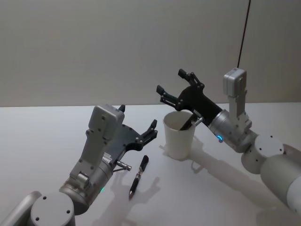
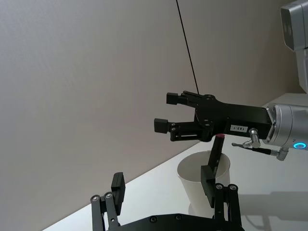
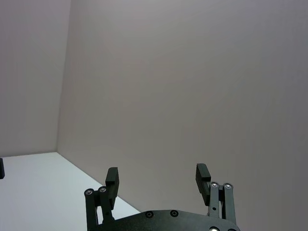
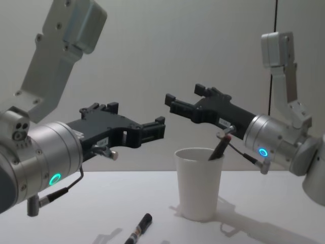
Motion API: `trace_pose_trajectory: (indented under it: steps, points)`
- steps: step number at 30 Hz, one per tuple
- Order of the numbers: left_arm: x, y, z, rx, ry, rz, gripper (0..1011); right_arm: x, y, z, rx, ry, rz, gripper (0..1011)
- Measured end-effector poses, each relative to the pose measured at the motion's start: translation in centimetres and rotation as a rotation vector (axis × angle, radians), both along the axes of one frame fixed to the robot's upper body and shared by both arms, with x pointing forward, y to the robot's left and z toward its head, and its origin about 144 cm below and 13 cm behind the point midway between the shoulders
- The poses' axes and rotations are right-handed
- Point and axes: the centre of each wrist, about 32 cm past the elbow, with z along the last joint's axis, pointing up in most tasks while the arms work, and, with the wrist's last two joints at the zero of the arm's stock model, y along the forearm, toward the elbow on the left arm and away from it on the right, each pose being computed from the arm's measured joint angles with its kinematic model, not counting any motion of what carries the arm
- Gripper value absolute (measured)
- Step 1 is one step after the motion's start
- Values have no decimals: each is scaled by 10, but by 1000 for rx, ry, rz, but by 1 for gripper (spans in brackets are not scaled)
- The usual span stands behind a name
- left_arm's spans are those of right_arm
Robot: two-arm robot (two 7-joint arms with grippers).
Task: Place the pen into the pen holder.
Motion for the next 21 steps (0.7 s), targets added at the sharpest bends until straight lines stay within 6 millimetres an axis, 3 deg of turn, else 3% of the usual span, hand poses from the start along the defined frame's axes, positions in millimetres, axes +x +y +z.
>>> trace_pose_trajectory:
  steps: [10, 21]
  points:
    - [0, 0, 0, 0, 0, 0, 1004, -4, 1, 3, 13, -37, -41, 1002]
    - [0, 0, 0, 0, 0, 0, 1004, -30, -2, 16, 48, -50, -110, 1002]
